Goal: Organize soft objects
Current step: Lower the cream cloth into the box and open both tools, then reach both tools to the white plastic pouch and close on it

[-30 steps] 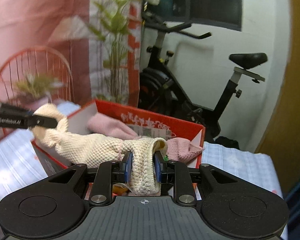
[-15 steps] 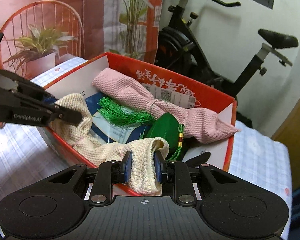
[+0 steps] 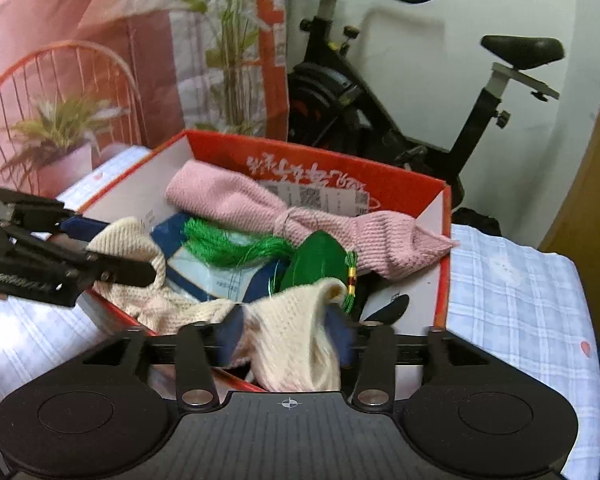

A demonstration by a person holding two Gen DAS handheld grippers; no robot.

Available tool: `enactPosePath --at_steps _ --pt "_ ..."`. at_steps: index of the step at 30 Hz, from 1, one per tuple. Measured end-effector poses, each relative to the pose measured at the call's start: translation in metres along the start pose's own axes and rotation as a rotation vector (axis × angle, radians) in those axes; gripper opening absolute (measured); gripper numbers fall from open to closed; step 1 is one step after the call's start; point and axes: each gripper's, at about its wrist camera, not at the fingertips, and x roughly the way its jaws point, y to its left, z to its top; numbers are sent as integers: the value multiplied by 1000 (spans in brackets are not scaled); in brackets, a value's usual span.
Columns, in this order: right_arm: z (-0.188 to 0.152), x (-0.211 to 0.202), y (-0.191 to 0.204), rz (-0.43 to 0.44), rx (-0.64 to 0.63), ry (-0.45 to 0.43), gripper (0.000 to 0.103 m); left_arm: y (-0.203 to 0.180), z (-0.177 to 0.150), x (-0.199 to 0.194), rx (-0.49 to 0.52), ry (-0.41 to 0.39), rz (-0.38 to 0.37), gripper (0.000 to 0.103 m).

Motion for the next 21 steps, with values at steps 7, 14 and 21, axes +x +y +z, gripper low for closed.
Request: enactPosePath --at_steps 7,14,21 --pt "-7 -23 -5 1 49 -105 100 -4 -1 -25 -27 -64 36 100" --pt "-20 -41 -6 -8 91 -182 103 -4 -13 -52 -81 -120 70 103" --pt "-43 -59 4 -22 84 -254 103 -9 -39 -69 -86 -134 106 103"
